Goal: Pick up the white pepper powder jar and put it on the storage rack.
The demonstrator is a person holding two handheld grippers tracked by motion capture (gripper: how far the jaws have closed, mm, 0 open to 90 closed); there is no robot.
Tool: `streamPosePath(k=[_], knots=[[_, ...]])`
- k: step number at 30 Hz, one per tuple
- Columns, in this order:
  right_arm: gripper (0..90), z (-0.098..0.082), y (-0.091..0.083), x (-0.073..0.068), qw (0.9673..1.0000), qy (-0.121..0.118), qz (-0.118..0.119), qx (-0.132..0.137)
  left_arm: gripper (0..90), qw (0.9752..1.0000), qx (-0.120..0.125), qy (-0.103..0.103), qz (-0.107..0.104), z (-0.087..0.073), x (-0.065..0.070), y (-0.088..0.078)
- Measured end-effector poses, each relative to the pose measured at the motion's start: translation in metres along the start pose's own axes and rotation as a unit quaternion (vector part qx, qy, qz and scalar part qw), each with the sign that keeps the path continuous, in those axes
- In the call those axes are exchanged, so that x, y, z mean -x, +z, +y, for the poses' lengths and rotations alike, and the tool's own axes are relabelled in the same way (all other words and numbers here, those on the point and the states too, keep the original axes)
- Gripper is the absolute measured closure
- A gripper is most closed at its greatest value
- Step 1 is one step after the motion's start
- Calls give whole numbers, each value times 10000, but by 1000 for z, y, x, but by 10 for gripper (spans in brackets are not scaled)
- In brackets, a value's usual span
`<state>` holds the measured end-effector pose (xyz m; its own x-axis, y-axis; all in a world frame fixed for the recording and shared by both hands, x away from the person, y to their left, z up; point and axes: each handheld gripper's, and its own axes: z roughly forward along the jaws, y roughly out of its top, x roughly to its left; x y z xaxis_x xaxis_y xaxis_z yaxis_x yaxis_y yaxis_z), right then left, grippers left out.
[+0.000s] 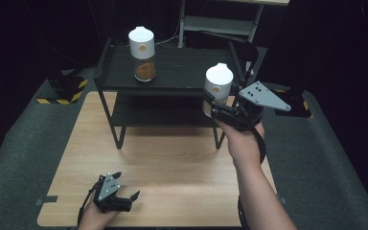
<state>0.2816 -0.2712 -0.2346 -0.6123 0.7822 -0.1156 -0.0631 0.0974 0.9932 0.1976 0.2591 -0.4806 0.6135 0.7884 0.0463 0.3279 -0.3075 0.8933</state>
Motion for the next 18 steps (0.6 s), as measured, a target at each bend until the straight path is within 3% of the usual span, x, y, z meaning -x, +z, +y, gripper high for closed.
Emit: streamPosePath(k=[18], knots=[[305,21,31,2,9999,12,-157,5,17,10000,21,-38,-10,-1,-2,-1]])
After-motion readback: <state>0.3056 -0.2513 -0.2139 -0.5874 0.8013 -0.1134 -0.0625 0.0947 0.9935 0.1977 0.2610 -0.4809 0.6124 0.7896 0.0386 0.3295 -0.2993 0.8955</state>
